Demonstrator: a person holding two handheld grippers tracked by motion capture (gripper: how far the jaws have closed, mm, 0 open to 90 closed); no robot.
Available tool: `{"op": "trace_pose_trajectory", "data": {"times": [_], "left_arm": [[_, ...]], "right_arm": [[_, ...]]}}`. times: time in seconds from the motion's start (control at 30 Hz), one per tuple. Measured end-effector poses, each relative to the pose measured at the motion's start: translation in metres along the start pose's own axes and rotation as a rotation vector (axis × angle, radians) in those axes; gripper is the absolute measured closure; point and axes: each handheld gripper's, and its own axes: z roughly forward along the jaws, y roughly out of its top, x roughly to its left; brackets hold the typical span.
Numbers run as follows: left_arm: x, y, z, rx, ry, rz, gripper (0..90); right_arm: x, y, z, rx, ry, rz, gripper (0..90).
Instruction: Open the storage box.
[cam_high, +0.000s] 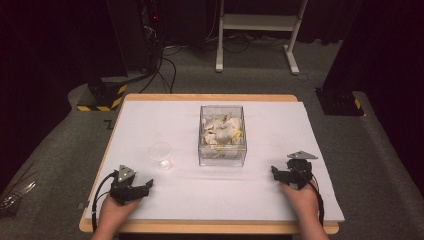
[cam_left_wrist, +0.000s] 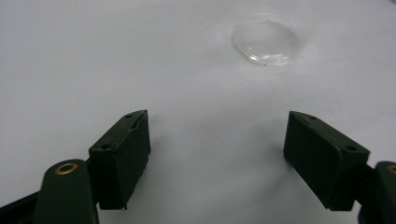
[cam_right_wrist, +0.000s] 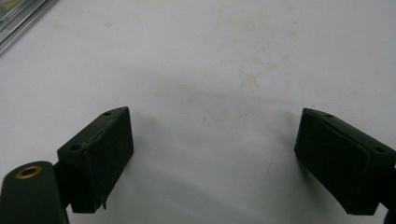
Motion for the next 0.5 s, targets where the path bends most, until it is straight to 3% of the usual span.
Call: {"op": "trace_pose_trajectory", "data": {"times": [0.5], "left_arm": [[0.0002, 0.0002, 0.0001, 0.000, 0.000, 0.004, 22.9]], "right_arm": [[0.0002, 0.0003, -0.0001, 0.001, -0.001, 0.000, 11.2]]}}
